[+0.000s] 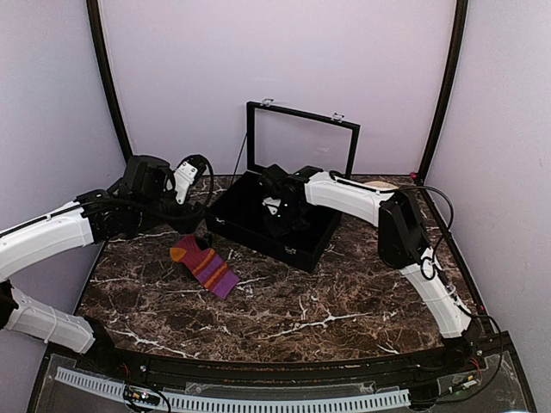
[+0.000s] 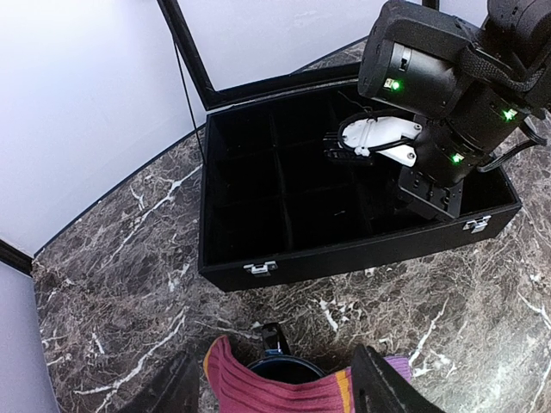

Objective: Roll the socks
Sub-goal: Place the sock in the storage box.

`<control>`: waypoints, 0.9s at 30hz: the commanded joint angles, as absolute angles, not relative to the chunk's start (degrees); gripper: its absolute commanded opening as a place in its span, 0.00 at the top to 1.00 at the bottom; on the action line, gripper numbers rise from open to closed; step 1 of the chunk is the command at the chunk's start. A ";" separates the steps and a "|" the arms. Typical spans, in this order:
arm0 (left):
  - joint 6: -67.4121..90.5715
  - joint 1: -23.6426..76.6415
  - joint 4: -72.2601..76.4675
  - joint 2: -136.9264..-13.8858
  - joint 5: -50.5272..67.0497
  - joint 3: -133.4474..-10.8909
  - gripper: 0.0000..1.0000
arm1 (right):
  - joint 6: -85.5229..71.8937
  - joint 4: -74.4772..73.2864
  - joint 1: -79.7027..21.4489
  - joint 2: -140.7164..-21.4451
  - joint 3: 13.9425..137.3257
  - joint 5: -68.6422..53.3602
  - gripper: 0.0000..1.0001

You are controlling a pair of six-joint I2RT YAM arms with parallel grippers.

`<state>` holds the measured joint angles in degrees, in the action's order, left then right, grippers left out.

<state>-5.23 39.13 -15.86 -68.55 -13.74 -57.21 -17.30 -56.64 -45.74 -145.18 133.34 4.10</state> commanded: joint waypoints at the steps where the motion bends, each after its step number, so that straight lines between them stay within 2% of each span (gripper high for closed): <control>1: -5.89 38.62 -14.34 -68.31 -12.93 -56.25 0.38 | -17.96 -61.15 -42.89 -148.40 132.18 6.95 0.74; 7: -5.88 38.30 -14.25 -68.38 -12.54 -56.34 0.38 | -18.31 -58.22 -42.55 -144.24 129.77 7.54 0.67; 27: -5.10 38.32 -14.97 -68.99 -11.34 -57.93 0.38 | -19.15 -50.98 -42.43 -133.56 125.47 8.77 0.66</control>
